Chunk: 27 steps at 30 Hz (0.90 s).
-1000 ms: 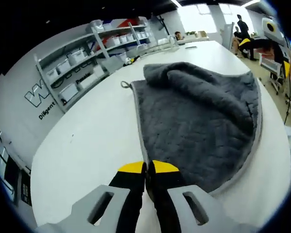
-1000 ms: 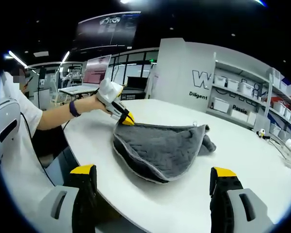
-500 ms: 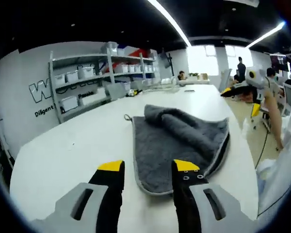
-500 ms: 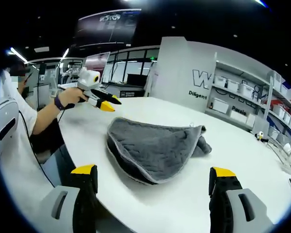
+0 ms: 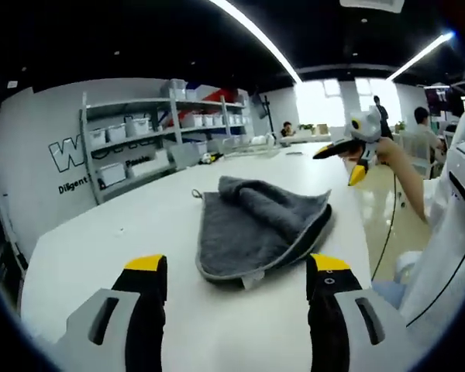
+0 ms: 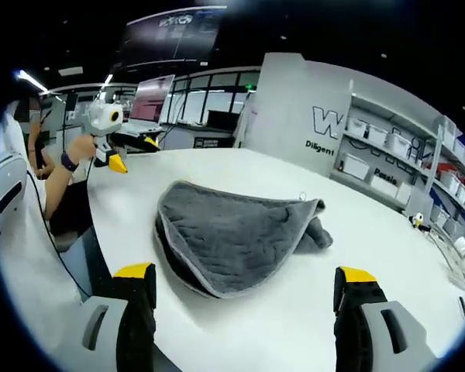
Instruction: Open the folded towel by lifting each exposed corner and separating the folded layers until the towel lies flat within the target outline without major curled edges
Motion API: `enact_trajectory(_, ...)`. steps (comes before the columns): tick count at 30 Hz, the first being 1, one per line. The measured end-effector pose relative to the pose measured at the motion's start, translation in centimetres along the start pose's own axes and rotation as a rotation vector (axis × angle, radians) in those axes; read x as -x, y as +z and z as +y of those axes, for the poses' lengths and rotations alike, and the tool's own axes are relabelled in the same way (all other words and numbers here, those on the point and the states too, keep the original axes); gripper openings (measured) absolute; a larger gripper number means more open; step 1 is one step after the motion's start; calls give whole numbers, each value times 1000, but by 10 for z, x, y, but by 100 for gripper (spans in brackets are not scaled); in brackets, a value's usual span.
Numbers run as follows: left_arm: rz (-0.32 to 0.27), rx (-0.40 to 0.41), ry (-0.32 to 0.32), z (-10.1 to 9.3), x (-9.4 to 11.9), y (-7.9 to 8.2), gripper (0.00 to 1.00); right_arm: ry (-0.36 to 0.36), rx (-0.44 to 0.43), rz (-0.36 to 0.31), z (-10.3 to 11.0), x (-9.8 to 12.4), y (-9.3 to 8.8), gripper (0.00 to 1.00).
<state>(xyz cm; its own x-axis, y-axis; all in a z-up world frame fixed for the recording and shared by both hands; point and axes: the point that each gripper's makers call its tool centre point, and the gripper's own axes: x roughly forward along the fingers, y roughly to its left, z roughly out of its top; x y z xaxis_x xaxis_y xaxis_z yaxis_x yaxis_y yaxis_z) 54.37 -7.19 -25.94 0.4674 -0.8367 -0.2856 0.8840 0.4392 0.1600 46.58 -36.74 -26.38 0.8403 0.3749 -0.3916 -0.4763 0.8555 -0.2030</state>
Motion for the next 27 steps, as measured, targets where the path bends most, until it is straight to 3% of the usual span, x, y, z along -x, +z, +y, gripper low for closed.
enact_trajectory(7,-8,27,19,-12,4,-7,91,36,31,15,-6,-1,5,97)
enact_trajectory(10,2,17,18,-17,6,-12,95,40,54,52,-13,-2,1,97)
enact_trajectory(20,5,-3,-12,-32,12,-16,99,118,83,134,-31,-14,0,96)
enact_trajectory(27,0,5,2,-31,17,-17,99,191,87,171,-51,-35,17,96)
